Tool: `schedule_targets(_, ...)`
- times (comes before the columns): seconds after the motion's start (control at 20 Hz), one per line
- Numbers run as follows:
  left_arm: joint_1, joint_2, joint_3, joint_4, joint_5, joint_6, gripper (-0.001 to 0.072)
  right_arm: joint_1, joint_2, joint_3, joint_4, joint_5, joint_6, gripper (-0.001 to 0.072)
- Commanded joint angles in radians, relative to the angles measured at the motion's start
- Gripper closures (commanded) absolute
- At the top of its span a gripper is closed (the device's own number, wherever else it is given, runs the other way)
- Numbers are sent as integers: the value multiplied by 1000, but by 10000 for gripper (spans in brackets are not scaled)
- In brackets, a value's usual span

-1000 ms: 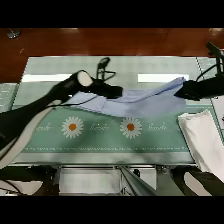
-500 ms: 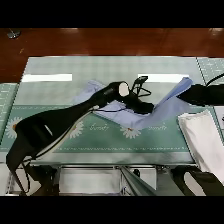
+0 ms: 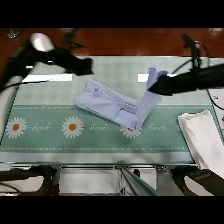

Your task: Fold the shirts.

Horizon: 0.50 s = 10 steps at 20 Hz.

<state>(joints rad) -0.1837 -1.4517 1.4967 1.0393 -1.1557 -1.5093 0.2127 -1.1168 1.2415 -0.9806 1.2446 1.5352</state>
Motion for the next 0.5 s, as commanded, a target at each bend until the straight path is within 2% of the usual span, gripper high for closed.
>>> schedule_targets(0.0,217,334,-267,42,49,41,680,146,-252,197,16,-53,11,697)
schedule_targets(0.15,274,600,-535,41,76,56,679,234,-482,389,54,-52,21,697)
schedule_targets(0.25,274,718,-668,14,111,31,679,284,-625,512,63,-52,33,697)
schedule_targets(0.45,267,782,-814,-46,129,32,679,343,-846,691,95,-61,69,696)
